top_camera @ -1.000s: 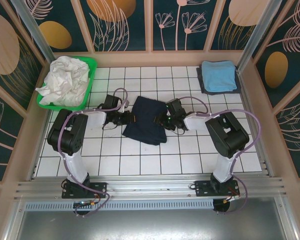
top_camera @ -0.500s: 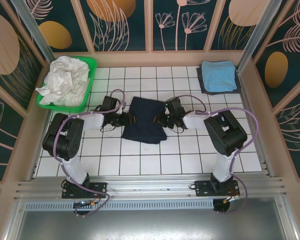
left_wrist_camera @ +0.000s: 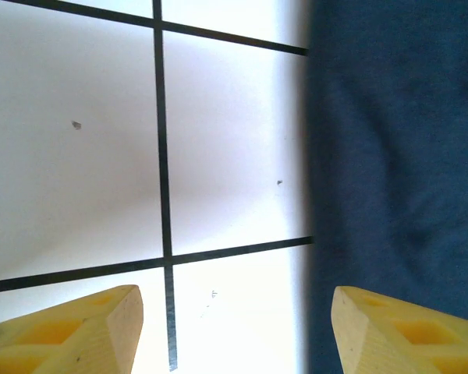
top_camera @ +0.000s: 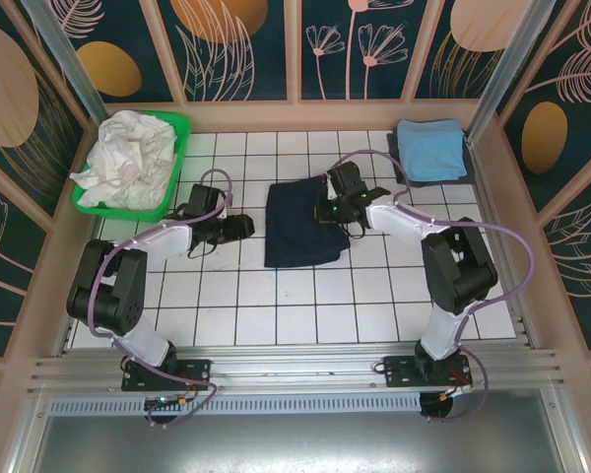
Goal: Fold and stack the t-shirts
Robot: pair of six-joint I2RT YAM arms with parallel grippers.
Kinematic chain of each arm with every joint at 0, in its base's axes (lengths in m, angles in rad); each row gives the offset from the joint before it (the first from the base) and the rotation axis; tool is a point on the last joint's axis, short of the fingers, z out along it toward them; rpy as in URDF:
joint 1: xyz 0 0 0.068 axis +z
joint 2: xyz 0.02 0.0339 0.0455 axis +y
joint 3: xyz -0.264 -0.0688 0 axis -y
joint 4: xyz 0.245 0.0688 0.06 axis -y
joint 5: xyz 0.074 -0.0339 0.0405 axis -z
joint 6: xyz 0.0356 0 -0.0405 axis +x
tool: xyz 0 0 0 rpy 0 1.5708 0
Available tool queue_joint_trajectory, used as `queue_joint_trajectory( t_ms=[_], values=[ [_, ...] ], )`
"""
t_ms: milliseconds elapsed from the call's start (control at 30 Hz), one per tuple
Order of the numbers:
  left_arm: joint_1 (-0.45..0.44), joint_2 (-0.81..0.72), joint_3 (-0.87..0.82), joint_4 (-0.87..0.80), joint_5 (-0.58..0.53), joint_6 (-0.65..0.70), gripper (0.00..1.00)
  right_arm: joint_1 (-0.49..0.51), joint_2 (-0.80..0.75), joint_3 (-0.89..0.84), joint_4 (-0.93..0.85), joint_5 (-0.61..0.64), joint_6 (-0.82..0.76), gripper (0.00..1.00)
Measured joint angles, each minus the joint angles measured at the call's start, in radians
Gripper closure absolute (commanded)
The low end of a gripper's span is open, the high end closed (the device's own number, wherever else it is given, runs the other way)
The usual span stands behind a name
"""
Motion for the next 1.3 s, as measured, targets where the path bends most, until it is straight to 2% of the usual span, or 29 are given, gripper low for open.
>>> queue_joint_trajectory(
  t_ms=[267, 533, 833, 1000, 1167, 1300],
  values=[
    [0.0, 0.0, -0.008, -0.019, -0.027, 0.0, 0.35, -0.1, -0.038, 0.006, -0.051, 0.031, -0.106, 1.0],
    [0.0, 0.0, -0.008, -0.021, -0.039, 0.001, 0.35, -0.223, -0.04, 0.143, -0.082, 0.032, -0.235, 1.0],
    [0.002, 0.0, -0.008, -0.021, -0.038, 0.004, 0.35, -0.34, 0.121, 0.485, -0.105, 0.124, -0.394, 1.0],
    [0.002, 0.001, -0.008, -0.021, -0.038, 0.004, 0.35, -0.396, 0.218, 0.607, -0.113, 0.15, -0.465, 1.0],
    [0.003, 0.01, -0.008, -0.021, -0.037, 0.004, 0.35, -0.431, 0.262, 0.633, -0.108, 0.187, -0.515, 1.0],
    [0.003, 0.019, -0.001, -0.024, -0.037, 0.004, 0.36, -0.457, 0.255, 0.583, -0.034, 0.183, -0.529, 1.0]
  ],
)
